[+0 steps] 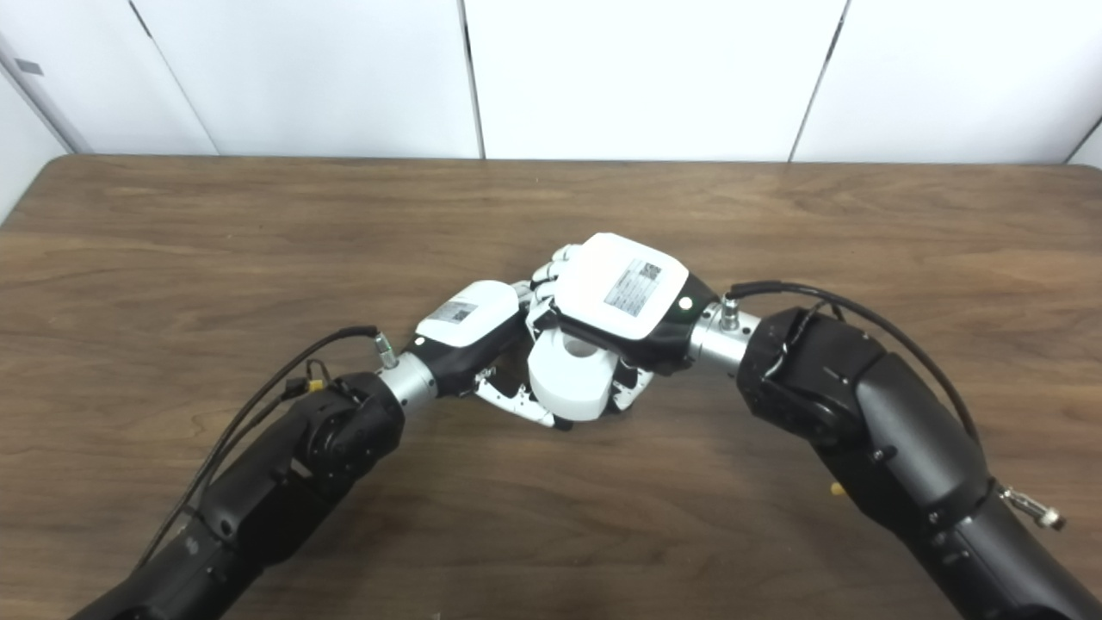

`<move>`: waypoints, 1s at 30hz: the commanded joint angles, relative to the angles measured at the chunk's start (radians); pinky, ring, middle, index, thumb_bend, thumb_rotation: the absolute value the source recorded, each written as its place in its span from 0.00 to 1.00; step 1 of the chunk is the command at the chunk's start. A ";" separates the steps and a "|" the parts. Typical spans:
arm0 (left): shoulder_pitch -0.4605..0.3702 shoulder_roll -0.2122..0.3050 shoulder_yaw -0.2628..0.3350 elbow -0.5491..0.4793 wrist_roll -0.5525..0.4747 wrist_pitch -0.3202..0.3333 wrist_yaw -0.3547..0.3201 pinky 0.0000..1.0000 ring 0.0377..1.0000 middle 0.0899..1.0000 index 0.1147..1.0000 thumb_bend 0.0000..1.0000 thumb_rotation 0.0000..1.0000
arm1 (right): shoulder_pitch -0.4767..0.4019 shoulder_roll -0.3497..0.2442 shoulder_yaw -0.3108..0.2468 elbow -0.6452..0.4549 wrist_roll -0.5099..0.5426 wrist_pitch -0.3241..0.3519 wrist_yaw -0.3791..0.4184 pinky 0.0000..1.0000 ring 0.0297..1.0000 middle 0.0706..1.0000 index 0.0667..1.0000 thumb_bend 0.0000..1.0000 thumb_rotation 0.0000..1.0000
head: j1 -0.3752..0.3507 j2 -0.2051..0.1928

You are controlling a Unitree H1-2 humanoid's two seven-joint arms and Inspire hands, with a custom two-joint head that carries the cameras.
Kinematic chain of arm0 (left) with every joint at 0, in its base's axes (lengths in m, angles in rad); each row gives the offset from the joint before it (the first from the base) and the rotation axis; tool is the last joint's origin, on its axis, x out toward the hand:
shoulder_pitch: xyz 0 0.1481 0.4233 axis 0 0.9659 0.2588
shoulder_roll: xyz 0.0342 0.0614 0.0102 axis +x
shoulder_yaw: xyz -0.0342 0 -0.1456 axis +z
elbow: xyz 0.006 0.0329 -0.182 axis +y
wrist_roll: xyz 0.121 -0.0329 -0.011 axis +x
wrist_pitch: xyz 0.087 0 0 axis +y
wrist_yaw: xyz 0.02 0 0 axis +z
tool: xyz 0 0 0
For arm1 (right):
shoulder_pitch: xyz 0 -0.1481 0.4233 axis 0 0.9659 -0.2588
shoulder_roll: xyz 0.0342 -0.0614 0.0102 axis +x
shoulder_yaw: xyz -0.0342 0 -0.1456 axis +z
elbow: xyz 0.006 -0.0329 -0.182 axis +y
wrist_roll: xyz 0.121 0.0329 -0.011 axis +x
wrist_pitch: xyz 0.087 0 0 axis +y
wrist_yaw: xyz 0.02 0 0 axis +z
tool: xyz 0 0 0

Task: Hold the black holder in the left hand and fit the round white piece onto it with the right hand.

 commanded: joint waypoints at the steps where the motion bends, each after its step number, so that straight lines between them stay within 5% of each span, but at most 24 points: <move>1: 0.034 0.008 -0.040 0.016 0.012 0.017 -0.089 0.93 0.99 0.93 0.42 0.52 0.07 | 0.004 0.010 0.011 0.027 -0.055 -0.015 -0.009 0.82 0.79 0.68 0.44 0.53 0.14 | 0.000 0.000; 9: 0.038 0.012 -0.044 0.009 0.014 0.021 -0.092 0.93 0.99 0.92 0.42 0.52 0.07 | -0.001 0.011 0.011 0.068 -0.115 -0.027 -0.067 0.84 0.79 0.67 0.44 0.53 0.14 | 0.002 0.004; 21: 0.044 0.022 -0.039 -0.003 0.007 0.020 -0.098 0.93 0.98 0.93 0.41 0.52 0.07 | 0.002 -0.004 0.009 0.106 -0.117 -0.010 -0.052 0.83 0.78 0.68 0.44 0.53 0.14 | 0.002 0.011; 30: 0.045 0.025 -0.038 -0.007 0.007 0.018 -0.099 0.93 0.97 0.93 0.41 0.52 0.07 | 0.016 0.013 0.010 0.062 0.041 0.061 0.084 0.82 0.79 0.69 0.44 0.53 0.14 | -0.005 0.012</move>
